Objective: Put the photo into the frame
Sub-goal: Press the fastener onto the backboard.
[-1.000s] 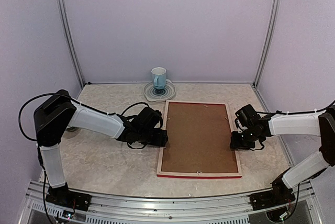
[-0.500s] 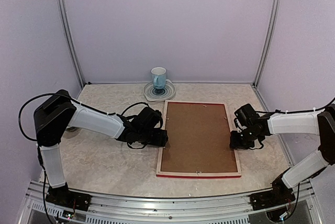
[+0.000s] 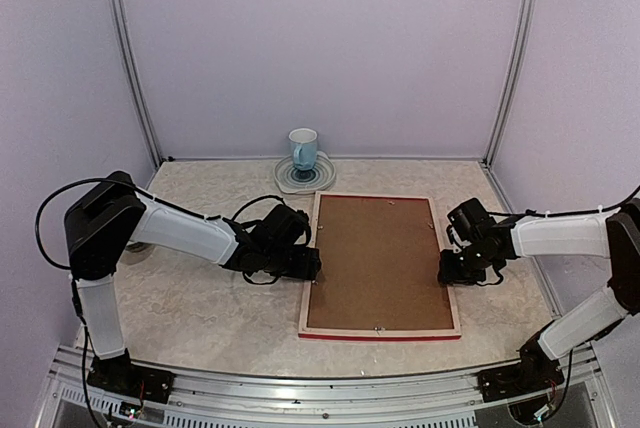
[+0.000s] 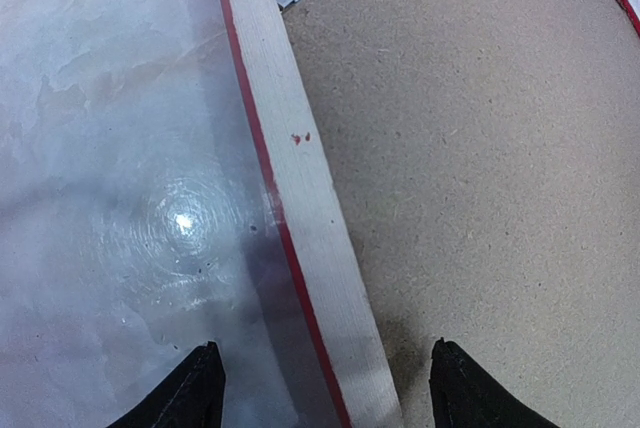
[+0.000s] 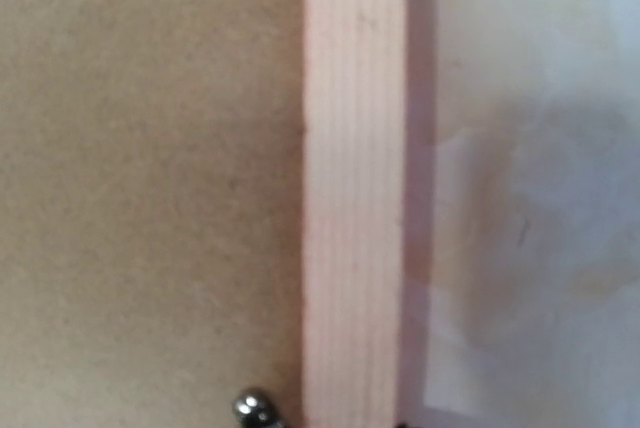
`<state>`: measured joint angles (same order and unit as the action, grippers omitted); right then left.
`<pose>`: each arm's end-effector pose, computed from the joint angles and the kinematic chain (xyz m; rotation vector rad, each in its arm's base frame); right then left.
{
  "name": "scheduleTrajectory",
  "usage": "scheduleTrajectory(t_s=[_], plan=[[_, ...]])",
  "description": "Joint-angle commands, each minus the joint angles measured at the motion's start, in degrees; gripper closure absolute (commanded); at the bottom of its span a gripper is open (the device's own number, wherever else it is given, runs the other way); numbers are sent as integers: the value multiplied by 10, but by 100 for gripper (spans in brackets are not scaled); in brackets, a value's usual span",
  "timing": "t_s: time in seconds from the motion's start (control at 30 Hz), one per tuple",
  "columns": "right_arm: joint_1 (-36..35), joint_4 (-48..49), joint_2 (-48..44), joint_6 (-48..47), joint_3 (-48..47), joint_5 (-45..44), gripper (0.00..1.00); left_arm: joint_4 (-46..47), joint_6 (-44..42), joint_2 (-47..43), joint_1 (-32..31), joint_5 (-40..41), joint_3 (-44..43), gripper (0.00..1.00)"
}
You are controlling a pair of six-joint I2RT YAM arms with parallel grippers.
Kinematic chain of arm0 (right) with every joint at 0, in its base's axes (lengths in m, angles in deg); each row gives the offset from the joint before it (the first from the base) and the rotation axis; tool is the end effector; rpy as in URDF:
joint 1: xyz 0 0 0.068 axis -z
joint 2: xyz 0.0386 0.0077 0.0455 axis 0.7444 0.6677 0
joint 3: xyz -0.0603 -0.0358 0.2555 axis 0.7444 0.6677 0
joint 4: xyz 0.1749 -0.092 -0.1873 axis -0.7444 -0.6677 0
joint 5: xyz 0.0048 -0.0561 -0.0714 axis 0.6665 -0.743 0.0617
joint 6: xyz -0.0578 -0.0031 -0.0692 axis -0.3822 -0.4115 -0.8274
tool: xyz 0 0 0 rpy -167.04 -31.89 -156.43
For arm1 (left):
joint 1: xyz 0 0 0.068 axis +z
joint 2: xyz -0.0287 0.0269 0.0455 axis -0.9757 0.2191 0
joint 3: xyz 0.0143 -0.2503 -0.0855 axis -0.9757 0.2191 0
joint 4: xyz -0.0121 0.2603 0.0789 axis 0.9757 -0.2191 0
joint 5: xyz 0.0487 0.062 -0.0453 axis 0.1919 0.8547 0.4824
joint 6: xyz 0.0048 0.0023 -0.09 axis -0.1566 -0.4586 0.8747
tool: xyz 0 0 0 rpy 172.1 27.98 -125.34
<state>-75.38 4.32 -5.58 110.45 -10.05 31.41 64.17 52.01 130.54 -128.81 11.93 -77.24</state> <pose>0.2436 0.1214 0.0942 0.1740 2.7508 0.2382 0.2735 -0.3232 0.0798 0.3499 2.4636 -0.4536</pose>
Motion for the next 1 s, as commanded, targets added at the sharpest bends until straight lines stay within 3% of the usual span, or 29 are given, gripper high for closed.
scheduleTrajectory(t_s=[0.0,0.47,0.97], plan=[[-10,13,12,-6,5,13,67,-5,-1,-12,2,-9,2,30],[-10,1,4,-8,-8,4,57,-3,1,-11,0,-10,5,30],[-11,-6,-3,-12,-2,-10,72,-1,1,-9,0,-11,7,30]])
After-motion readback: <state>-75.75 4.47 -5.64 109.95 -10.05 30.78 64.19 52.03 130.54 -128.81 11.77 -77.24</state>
